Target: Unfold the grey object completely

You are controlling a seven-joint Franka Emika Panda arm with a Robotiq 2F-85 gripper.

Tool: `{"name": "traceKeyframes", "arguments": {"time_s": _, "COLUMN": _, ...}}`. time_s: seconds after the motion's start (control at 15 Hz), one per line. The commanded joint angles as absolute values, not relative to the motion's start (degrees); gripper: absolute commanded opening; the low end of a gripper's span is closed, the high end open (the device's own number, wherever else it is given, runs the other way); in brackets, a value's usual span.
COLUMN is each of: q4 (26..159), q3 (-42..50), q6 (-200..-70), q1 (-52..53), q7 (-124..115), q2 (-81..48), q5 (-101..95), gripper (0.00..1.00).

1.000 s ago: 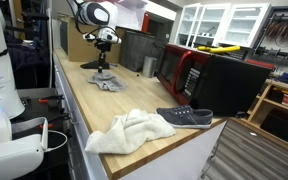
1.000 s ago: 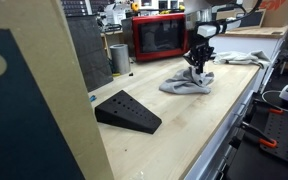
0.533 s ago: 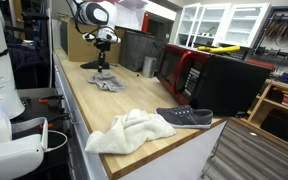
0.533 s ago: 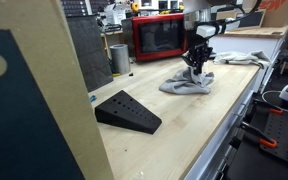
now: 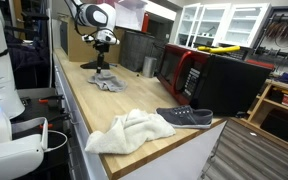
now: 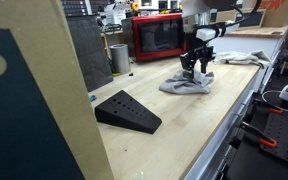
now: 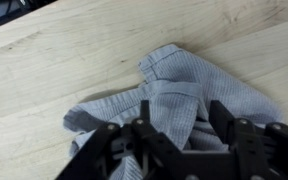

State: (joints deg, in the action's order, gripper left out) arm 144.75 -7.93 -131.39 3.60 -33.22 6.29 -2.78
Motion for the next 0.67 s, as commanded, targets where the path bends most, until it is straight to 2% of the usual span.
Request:
{"name": "traceKeyframes", "arguments": {"time_s": 0.0, "q4": 145.48, "q3": -7.91, "q6": -133.82, "q1": 3.76, "q7": -34.27, "q2": 5.29, "q5": -3.5, "gripper": 0.33}}
{"name": "traceKeyframes", "arguments": {"time_s": 0.27, "q4": 144.9, "q3": -7.94, "q6": -133.64, "q1": 4.21, "q7": -33.67, "q2": 5.71, "q5": -2.81, "gripper": 0.03}}
{"name": "traceKeyframes", "arguments": {"time_s": 0.33, "q4": 144.69, "q3": -7.97, "q6": -133.27, "q1": 4.33, "q7": -33.54, "q2": 6.18, "q5": -2.53, "gripper": 0.0}}
{"name": "traceKeyframes", "arguments": {"time_s": 0.6, "q4": 143.68, "q3": -8.04, "q6": -131.54, "q1": 4.37, "q7": -33.9, "q2": 9.85, "q5": -3.25, "gripper": 0.01}}
